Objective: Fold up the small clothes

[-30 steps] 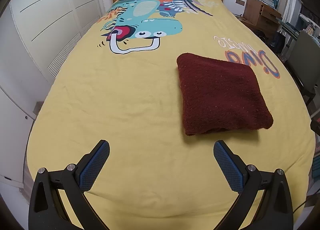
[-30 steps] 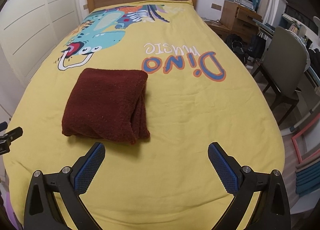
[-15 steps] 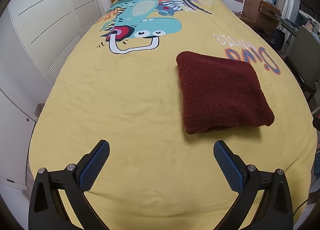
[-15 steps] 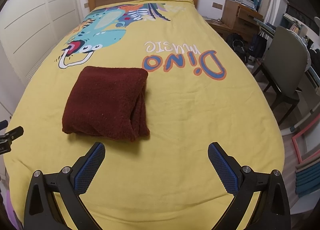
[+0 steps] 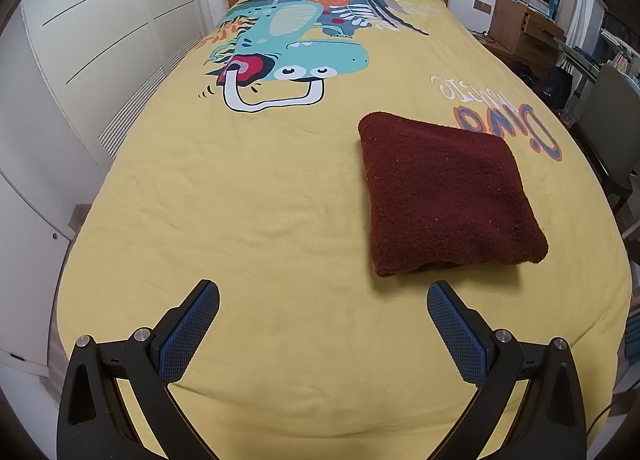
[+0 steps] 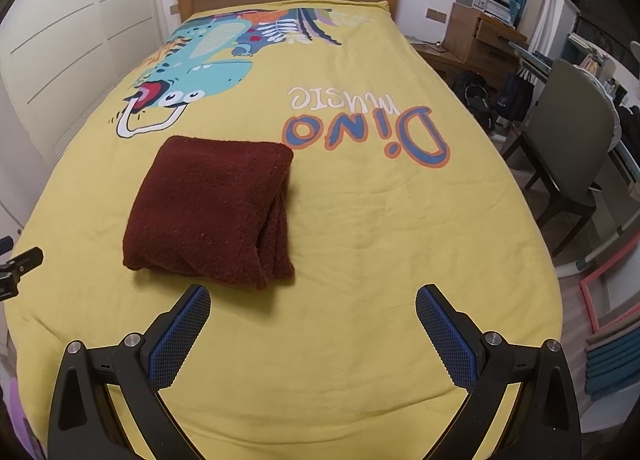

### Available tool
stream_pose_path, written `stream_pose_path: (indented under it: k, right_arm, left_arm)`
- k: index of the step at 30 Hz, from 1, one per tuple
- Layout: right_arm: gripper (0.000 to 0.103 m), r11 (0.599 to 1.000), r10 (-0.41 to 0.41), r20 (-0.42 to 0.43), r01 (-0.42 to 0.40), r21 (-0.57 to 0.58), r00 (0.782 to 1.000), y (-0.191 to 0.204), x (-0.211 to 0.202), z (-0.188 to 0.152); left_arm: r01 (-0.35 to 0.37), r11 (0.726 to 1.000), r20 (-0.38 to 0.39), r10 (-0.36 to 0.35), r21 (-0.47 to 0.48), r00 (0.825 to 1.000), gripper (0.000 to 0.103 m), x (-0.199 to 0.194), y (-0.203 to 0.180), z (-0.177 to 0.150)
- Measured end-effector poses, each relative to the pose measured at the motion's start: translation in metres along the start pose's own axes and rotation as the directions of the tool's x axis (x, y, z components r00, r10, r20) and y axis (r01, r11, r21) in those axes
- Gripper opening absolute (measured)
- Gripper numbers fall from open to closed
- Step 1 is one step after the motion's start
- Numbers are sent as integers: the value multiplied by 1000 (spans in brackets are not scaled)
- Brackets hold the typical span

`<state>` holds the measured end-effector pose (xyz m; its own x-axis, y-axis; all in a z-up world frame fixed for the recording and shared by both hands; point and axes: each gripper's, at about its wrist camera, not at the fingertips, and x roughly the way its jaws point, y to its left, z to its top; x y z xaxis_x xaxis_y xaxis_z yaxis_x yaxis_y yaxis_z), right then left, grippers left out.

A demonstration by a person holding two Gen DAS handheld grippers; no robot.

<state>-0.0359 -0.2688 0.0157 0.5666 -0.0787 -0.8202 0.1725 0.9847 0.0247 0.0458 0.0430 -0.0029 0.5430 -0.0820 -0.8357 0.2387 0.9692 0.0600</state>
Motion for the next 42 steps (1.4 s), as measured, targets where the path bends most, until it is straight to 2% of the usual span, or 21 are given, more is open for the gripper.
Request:
stream_pose_path:
  k: [13,24,42]
  right_arm:
    - [103,1000,-27,-10,27,-5,1000,-11,-5,4]
    - [103,999,-30,-7,31,9,1000,-20,-7,4]
    - [103,1000,-18,-26,18,-8,1000,-17,-2,0]
  left_arm:
    - [44,999,-15,-44,-22,999,102,-1,1,1]
    - [41,999,-1,-41,-5,999,102,-6,-6,6]
    - [40,999,-25,-40,-14,999,102,-2,-3,5]
